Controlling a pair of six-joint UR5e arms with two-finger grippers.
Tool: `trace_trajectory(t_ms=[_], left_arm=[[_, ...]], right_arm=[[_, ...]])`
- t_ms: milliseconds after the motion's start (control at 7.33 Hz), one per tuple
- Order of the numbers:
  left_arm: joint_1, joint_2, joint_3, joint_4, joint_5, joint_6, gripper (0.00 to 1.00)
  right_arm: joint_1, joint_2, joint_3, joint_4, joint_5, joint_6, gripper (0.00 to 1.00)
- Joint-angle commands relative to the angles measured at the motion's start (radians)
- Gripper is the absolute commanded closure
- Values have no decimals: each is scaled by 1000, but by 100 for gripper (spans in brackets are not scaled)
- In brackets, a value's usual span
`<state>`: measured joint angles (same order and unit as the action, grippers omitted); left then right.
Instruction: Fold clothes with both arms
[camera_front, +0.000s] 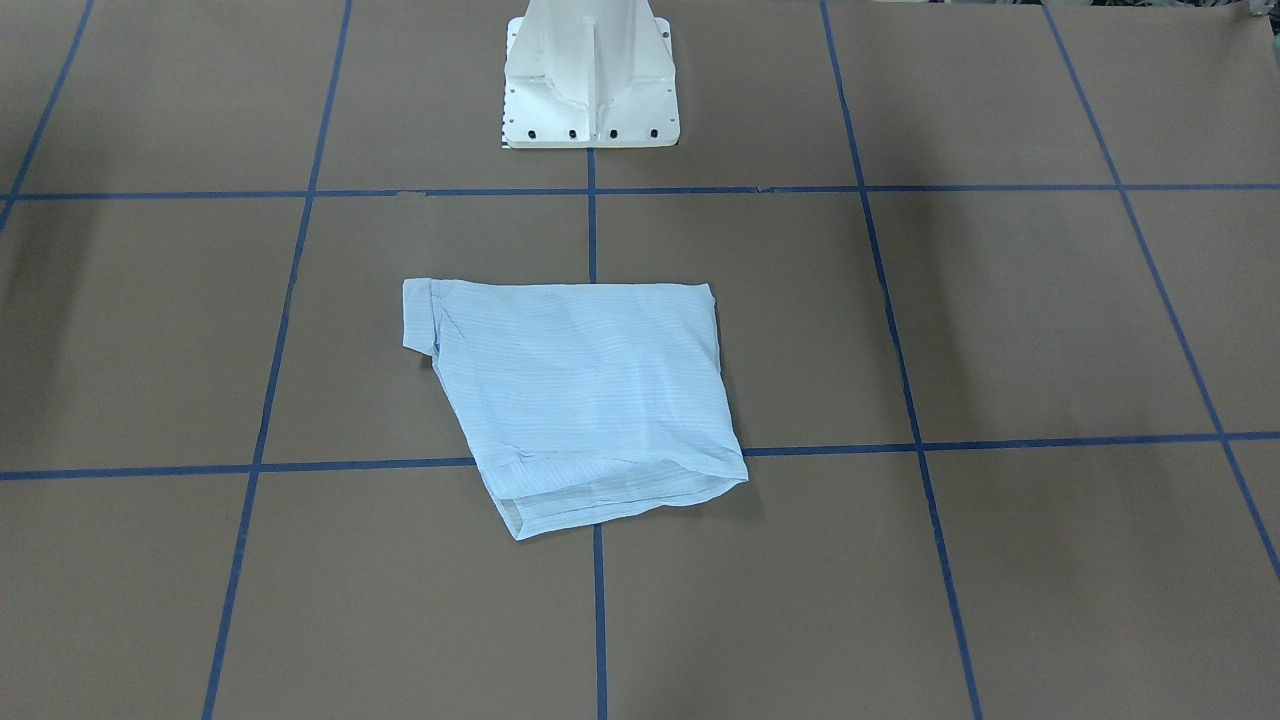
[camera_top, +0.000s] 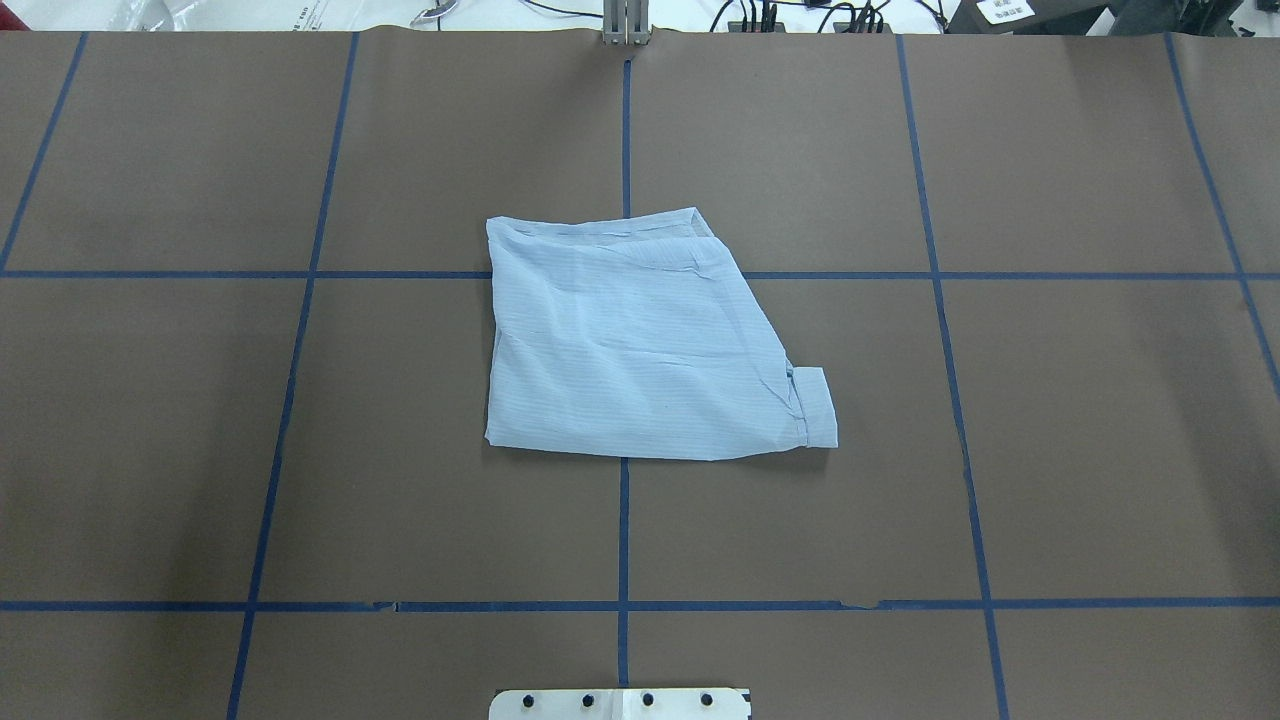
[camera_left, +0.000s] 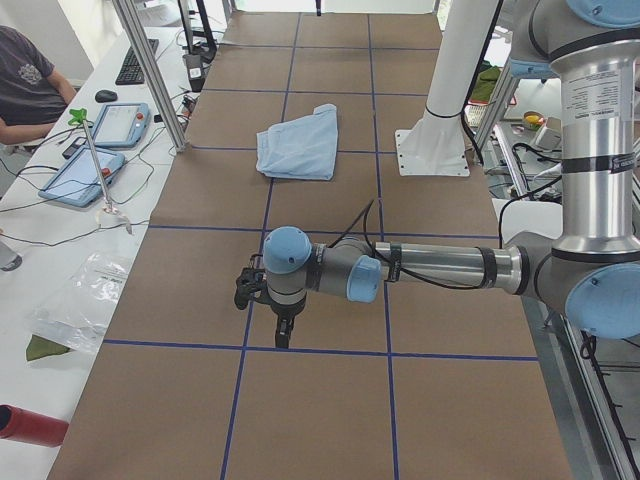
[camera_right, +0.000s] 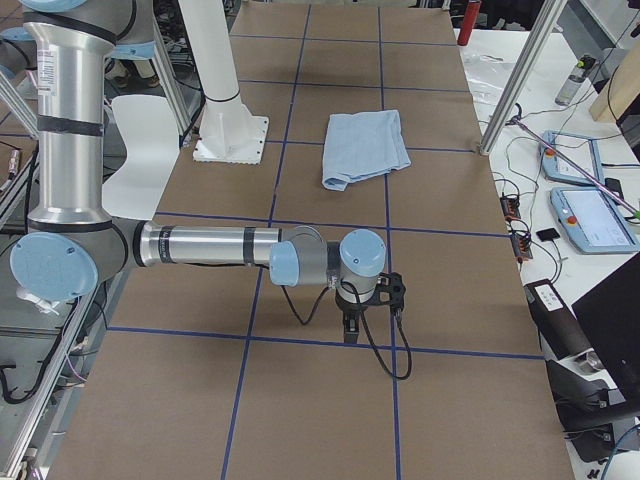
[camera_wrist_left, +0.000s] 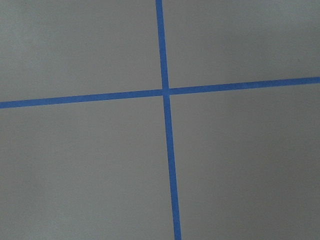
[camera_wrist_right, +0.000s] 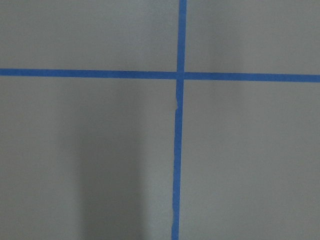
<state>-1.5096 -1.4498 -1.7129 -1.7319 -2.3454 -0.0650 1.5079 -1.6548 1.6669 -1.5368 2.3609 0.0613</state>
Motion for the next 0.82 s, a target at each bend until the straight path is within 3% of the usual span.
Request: trace_trajectory(t_ms=[0, 683], left_arm=[[-1, 0, -1, 2, 0, 4, 0], [-1, 0, 4, 2, 0, 4, 0]], right_arm=[[0, -6, -2, 0, 0, 0, 0], [5, -3, -1, 0, -5, 9, 0]])
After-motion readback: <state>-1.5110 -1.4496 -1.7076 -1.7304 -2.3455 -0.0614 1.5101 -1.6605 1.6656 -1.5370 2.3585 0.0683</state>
